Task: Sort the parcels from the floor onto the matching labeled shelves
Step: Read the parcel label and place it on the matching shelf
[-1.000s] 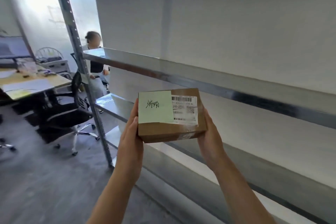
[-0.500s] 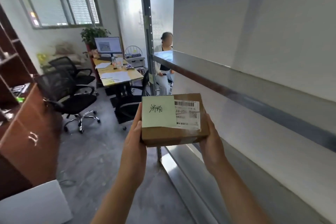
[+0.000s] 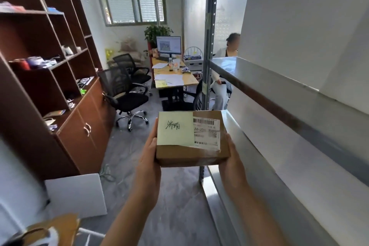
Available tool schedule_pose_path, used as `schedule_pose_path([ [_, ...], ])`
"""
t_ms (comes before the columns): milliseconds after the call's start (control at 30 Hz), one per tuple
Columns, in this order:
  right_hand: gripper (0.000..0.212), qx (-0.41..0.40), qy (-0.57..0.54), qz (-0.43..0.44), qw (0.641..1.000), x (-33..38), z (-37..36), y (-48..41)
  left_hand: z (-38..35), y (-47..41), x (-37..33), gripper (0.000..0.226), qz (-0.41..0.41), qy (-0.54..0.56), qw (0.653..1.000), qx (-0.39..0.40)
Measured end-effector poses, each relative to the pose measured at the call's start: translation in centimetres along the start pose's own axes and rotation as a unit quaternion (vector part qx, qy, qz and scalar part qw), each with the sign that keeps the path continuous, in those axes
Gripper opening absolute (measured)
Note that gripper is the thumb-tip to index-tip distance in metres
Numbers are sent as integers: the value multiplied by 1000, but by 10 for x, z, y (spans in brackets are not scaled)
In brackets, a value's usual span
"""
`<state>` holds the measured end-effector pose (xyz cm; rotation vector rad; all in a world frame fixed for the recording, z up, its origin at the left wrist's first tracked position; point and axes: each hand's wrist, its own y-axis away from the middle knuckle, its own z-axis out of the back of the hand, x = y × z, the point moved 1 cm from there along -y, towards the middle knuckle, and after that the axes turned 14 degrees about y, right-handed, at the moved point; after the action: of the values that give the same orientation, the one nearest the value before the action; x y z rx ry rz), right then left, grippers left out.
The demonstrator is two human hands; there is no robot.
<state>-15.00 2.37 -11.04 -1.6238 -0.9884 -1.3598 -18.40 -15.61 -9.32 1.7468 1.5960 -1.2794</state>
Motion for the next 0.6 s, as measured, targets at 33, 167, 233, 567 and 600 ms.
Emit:
schedule_pose_path([
  [33,45,8,9,-1,1000,-2,-4,-8,4,-4,0,47,-4,1,1000,-12],
  [167,49,49,20,-8,999,-8,-21,-39,14,-24,0,46,-5,10,999,-51],
  [233,51,65,23,-2,998,-13,-29,-52,20,-37,1,46,-10,7,998,-58],
  [567,63,85,29,38,995,-33,-83,-153,77,-149,12,46,-3,10,999,-45],
  [600,68,84,30,38,995,-35,-90,-165,83,-163,15,46,-2,8,999,-44],
])
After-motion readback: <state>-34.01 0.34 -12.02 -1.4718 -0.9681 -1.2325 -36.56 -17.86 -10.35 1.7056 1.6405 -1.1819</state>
